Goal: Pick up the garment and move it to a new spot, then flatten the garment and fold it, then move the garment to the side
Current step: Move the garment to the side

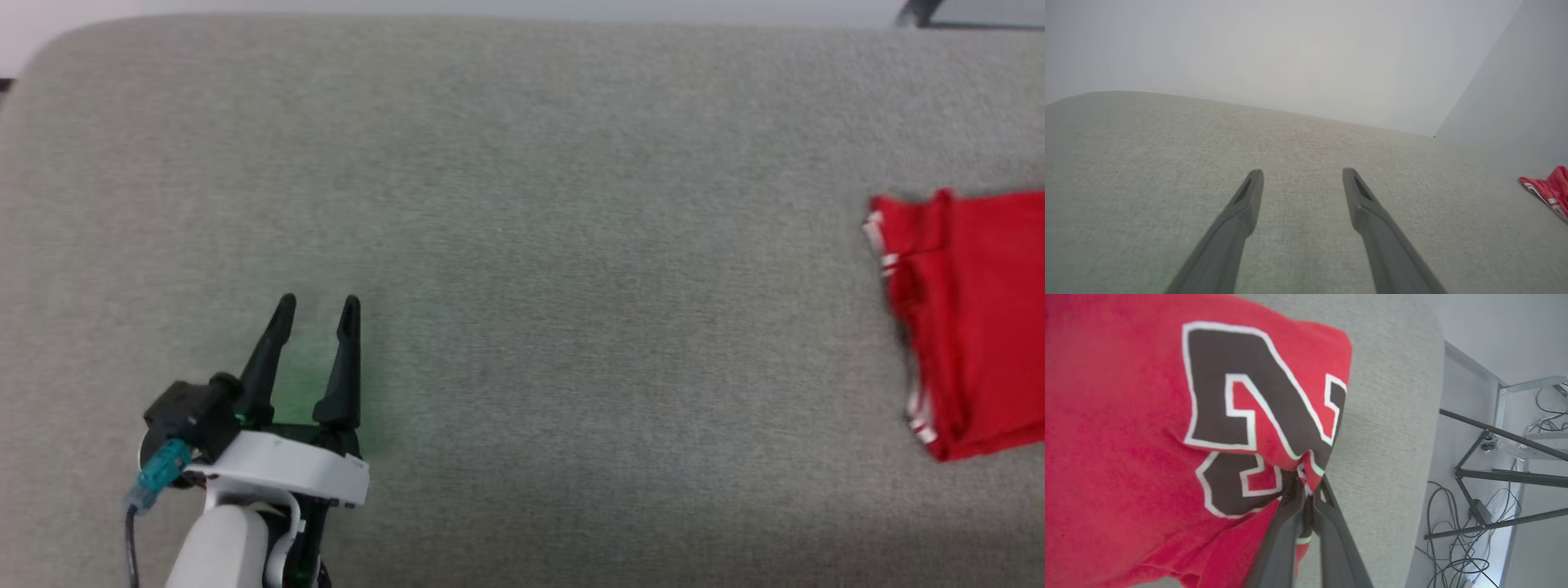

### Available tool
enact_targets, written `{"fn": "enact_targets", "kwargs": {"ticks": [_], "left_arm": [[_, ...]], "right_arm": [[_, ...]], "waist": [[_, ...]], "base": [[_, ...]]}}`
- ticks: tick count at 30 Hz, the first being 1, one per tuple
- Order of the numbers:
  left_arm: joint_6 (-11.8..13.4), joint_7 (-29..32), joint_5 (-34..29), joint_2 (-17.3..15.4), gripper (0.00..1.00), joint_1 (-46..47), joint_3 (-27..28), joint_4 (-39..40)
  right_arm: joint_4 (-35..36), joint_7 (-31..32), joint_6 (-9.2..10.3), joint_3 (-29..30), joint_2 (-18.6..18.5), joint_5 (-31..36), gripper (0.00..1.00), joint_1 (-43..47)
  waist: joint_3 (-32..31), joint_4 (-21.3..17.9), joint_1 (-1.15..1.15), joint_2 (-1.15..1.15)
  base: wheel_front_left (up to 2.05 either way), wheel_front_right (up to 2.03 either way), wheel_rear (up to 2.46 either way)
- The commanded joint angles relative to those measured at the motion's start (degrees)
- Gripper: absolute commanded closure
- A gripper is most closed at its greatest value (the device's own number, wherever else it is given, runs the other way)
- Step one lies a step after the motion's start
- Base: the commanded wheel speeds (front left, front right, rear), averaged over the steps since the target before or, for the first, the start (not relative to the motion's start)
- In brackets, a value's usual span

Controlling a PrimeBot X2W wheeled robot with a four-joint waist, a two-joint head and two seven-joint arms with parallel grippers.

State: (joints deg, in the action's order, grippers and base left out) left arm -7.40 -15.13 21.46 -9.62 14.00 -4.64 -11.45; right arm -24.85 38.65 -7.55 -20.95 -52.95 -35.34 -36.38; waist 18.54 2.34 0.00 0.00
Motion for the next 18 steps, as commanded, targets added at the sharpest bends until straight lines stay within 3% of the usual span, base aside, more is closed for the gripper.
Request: {"fn": "enact_targets", "kwargs": {"ticks": [1,4,10,18], "left_arm": [[-0.1,0.0,-0.3,-0.3,0.0,1.1,-0.2,0.2],[-0.1,0.0,-0.4,-0.5,0.0,1.8,-0.7,0.3],[-0.1,0.0,-0.4,-0.9,0.0,2.9,-1.1,0.5],[-0.1,0.0,-0.2,-1.3,0.0,3.6,-1.4,0.5]], "right_arm": [[-0.5,-1.0,0.13,-0.3,-1.2,1.1,1.0,-1.0],[-1.6,-2.3,0.13,-0.9,-3.8,2.3,1.0,-2.2],[-2.8,-3.2,0.13,0.0,-5.7,5.7,1.0,-3.6],[-5.0,-4.5,0.13,2.1,-4.2,8.4,1.0,-4.6]], "waist": [[2.3,-2.4,0.0,0.0],[3.3,-3.1,0.0,0.0],[4.7,-4.0,0.0,0.0],[5.8,-4.2,0.0,0.0]], "base": [[0.0,0.0,0.0],[0.0,0.0,0.0],[0.0,0.0,0.0],[0.0,0.0,0.0]]}}
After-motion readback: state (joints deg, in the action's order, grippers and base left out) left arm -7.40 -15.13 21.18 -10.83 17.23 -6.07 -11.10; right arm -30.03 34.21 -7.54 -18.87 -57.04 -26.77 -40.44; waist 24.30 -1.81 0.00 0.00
